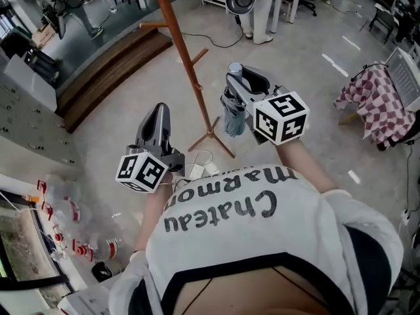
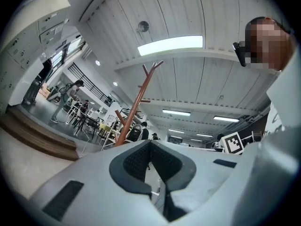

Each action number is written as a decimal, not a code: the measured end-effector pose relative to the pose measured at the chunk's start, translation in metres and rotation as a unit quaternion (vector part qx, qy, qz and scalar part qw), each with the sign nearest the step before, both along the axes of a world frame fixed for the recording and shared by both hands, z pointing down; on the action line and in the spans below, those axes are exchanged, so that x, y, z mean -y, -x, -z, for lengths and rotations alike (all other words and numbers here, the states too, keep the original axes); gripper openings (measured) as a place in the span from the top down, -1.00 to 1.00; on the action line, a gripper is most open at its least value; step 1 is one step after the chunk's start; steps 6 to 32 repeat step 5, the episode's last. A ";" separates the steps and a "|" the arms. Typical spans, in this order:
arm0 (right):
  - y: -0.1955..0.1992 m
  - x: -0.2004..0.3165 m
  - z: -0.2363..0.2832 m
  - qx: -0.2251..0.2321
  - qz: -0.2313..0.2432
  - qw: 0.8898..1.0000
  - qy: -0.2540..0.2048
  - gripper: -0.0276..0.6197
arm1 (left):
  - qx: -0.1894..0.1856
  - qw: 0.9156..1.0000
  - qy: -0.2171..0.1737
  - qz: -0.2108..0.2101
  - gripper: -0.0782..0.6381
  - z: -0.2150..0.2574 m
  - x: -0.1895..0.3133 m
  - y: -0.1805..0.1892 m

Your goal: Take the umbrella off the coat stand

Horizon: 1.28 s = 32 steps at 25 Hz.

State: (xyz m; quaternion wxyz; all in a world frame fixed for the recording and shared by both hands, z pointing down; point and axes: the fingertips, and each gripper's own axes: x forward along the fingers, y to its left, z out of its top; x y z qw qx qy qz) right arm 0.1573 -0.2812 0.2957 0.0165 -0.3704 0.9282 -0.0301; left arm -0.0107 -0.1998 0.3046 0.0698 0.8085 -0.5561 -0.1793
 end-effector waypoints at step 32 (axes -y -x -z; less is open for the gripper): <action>-0.018 -0.011 -0.009 -0.001 0.010 1.000 0.006 0.45 | -0.005 1.000 0.005 0.005 0.72 -0.008 -0.013 -0.021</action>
